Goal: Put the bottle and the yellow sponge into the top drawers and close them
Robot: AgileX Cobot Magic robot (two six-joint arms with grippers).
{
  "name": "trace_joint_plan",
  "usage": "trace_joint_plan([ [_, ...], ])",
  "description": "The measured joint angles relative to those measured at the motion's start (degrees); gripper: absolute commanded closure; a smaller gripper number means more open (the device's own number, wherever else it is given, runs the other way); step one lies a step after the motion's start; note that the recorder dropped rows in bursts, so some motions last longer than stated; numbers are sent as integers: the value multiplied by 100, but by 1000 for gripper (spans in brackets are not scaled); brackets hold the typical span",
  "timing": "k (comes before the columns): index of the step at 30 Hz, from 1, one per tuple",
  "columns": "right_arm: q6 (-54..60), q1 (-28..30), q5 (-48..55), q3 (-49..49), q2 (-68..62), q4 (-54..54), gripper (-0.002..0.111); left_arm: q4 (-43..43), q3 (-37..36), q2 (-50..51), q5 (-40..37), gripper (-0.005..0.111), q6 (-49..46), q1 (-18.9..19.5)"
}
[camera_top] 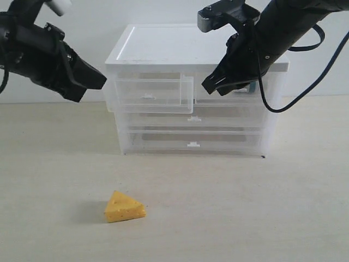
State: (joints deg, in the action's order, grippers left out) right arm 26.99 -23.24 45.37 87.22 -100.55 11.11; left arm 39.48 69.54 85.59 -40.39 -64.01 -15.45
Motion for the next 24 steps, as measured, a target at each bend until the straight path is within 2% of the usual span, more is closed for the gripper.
trace_joint_plan([
  [2,11,0,0,0,0,0,108,-367,434,296,-458,103,56,10],
  [8,40,0,0,0,0,-12,108,-720,1726,1022,-1431,103,-12,10],
  [11,40,0,5,0,0,-20,108,-1071,2508,1478,-2422,103,-146,10],
  [13,40,0,5,0,0,-20,108,-1319,2977,1798,-2719,101,-290,10],
  [16,40,0,28,0,0,-20,108,-1451,3315,2096,-2831,82,-706,13],
  [17,40,0,39,0,0,-20,108,-1438,3368,2159,-2843,69,-913,13],
  [19,40,0,43,0,0,-20,108,-1385,3405,2216,-2875,48,-1284,13],
  [20,40,0,43,0,0,-20,108,-1367,3417,2228,-2887,43,-1414,13],
  [24,40,0,43,0,0,-20,108,-1331,3437,2228,-2919,43,-1947,-25],
])
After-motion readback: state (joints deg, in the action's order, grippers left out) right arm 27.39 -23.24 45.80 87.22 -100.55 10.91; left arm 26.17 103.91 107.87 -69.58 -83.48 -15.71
